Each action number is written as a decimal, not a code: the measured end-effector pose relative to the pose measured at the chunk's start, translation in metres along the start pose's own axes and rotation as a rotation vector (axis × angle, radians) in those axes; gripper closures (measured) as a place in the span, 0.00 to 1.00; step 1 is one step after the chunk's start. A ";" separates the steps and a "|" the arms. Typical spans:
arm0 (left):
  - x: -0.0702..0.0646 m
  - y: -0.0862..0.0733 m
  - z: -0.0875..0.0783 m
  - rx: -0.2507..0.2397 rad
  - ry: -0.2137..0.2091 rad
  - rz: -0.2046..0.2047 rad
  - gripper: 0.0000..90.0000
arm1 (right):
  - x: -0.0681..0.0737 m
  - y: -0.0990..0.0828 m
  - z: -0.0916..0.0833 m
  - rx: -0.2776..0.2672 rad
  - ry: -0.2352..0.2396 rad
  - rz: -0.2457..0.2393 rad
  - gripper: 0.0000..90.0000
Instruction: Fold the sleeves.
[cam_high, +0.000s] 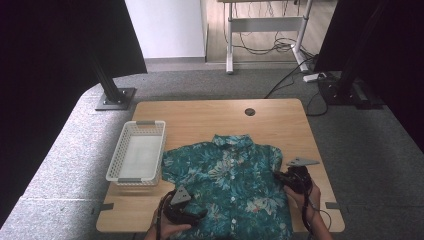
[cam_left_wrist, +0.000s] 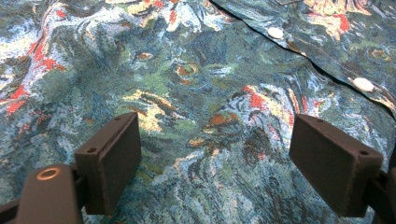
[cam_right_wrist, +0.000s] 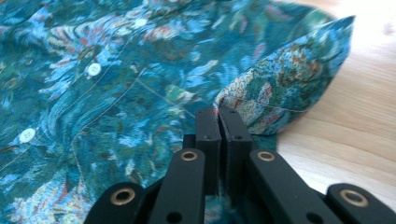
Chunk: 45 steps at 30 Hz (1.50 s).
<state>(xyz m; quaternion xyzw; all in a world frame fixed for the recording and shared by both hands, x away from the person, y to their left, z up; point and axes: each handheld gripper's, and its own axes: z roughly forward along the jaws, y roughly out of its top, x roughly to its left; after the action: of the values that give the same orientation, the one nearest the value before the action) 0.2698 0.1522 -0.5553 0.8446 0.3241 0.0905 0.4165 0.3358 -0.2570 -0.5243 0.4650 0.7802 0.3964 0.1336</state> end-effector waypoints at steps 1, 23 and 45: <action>0.000 0.000 0.000 0.000 0.000 0.001 0.18 | 0.002 0.000 0.002 0.004 0.002 -0.003 0.96; -0.001 0.000 0.000 0.001 0.002 0.005 0.18 | -0.019 -0.007 -0.010 -0.025 0.042 0.070 0.73; -0.002 -0.001 0.000 0.000 0.001 0.010 0.18 | -0.003 -0.006 0.010 0.082 -0.021 -0.041 0.62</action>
<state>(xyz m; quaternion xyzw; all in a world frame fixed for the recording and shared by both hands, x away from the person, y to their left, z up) 0.2683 0.1514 -0.5557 0.8461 0.3202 0.0929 0.4159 0.3397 -0.2559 -0.5356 0.4580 0.8037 0.3566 0.1308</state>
